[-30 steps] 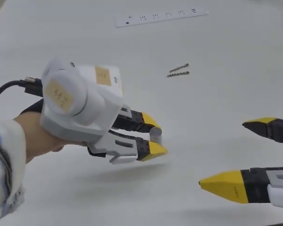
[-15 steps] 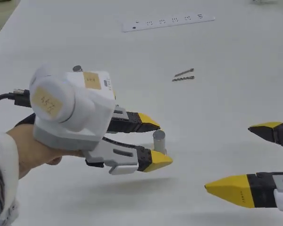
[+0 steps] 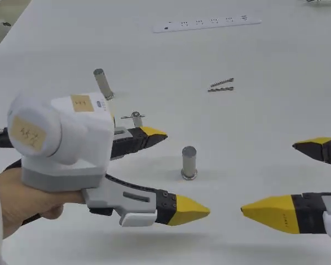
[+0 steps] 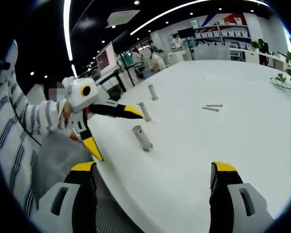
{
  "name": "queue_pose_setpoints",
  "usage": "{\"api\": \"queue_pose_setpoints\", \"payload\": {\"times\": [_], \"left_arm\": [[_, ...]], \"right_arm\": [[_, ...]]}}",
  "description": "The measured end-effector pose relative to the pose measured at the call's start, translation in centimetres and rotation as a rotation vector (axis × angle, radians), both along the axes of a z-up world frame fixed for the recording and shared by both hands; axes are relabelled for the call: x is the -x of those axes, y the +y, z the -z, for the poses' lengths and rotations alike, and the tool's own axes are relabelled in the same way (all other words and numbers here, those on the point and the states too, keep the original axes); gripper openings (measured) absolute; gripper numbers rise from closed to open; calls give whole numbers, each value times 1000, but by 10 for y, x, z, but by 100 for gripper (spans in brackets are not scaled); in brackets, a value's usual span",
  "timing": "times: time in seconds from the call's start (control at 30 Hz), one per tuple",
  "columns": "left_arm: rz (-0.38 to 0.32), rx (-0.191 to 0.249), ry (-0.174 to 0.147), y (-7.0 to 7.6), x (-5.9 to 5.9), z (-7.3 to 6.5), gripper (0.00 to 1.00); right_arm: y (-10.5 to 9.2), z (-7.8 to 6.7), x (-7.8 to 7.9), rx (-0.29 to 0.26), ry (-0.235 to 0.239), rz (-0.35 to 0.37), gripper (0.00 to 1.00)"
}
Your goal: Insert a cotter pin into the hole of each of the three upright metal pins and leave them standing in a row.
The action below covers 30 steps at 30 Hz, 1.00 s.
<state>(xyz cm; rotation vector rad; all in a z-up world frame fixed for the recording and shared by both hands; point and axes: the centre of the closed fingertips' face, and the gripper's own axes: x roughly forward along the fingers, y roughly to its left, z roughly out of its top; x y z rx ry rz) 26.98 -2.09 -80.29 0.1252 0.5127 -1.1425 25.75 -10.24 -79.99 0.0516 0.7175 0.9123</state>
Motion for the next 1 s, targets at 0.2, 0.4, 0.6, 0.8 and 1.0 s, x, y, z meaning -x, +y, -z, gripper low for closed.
{"api": "queue_pose_setpoints", "payload": {"times": [0.2,0.4,0.6,0.8,1.0], "left_arm": [[-10,34,36,-1,10,1,99],[-26,28,43,1,12,3,99],[-17,23,37,0,14,1,99],[-5,23,42,-2,18,0,99],[-1,18,53,-3,21,3,99]], "right_arm": [[-3,-3,-1,26,-5,-27,98],[-9,-9,-8,72,-29,-71,97],[-23,-12,-19,192,-56,-189,92],[-31,-17,-36,272,-77,-290,88],[-27,-16,-52,327,-86,-394,84]]}}
